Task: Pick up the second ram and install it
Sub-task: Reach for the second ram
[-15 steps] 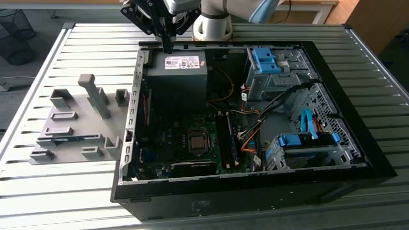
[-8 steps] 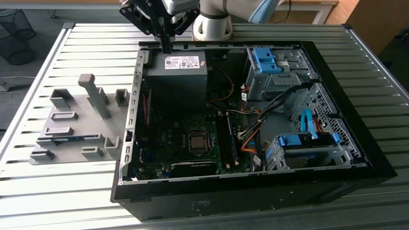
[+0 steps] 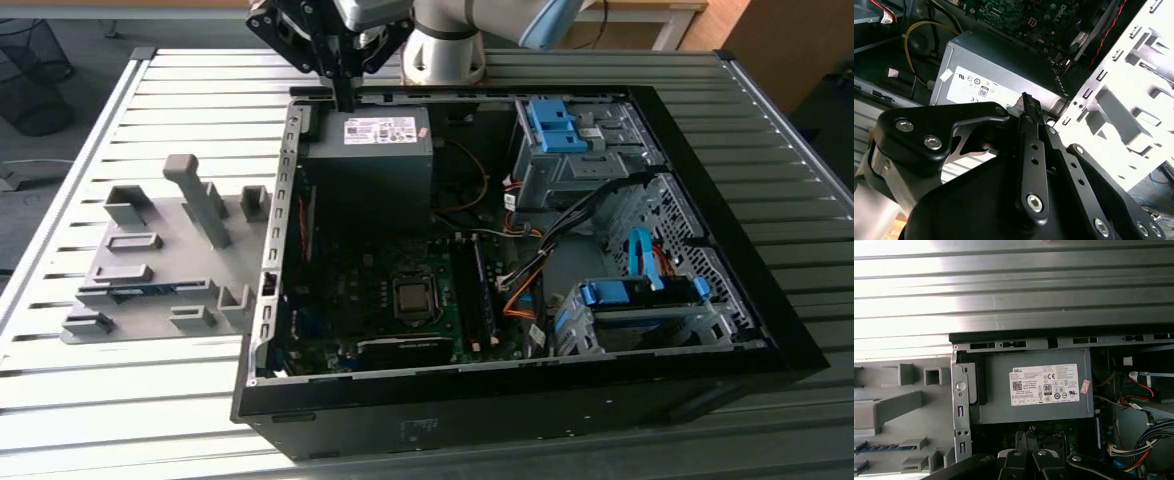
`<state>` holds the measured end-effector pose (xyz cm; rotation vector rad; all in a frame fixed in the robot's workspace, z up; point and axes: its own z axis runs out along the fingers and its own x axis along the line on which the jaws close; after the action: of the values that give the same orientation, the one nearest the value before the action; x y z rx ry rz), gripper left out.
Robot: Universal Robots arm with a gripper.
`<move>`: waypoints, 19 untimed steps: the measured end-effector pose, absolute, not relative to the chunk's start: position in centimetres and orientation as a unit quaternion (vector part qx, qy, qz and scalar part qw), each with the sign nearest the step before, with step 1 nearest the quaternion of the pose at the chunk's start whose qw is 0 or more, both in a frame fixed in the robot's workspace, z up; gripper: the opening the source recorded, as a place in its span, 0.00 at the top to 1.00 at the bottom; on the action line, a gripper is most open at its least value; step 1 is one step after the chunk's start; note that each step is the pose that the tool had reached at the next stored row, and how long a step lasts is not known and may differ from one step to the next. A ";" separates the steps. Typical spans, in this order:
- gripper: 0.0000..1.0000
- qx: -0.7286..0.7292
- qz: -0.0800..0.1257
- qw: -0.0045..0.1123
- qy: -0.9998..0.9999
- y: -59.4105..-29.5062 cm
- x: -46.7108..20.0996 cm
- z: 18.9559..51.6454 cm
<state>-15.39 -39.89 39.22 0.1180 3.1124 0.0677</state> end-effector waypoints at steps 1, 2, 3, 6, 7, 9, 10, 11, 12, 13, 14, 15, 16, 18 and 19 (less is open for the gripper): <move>0.89 0.038 0.022 0.013 0.999 -39.9 -15.4 39.2; 0.89 0.038 0.022 0.013 0.999 -39.9 -15.4 39.2; 0.89 0.038 0.022 0.013 0.999 -39.9 -15.5 39.2; 0.89 0.038 0.022 0.013 0.999 -39.9 -15.5 39.2; 0.89 0.038 0.022 0.013 0.999 -39.9 -15.6 39.2; 0.89 0.038 0.022 0.013 0.999 -39.9 -15.7 39.2; 0.89 0.038 0.022 0.013 0.999 -39.9 -15.7 39.2; 0.89 0.038 0.022 0.013 0.999 -39.9 -15.7 39.2; 0.89 0.038 0.022 0.013 0.999 -39.9 -15.7 39.2; 0.89 0.038 0.022 0.013 0.999 -39.9 -15.8 39.2; 0.89 0.038 0.022 0.013 0.999 -39.9 -15.8 39.2; 0.89 0.038 0.022 0.013 0.999 -39.9 -15.8 39.2; 0.89 0.038 0.022 0.013 0.999 -39.9 -15.8 39.2; 0.89 0.038 0.022 0.013 0.999 -39.9 -15.9 39.2; 0.89 0.038 0.022 0.013 0.999 -39.9 -15.9 39.2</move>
<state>-15.91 -39.89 39.16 0.1179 3.1125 0.0676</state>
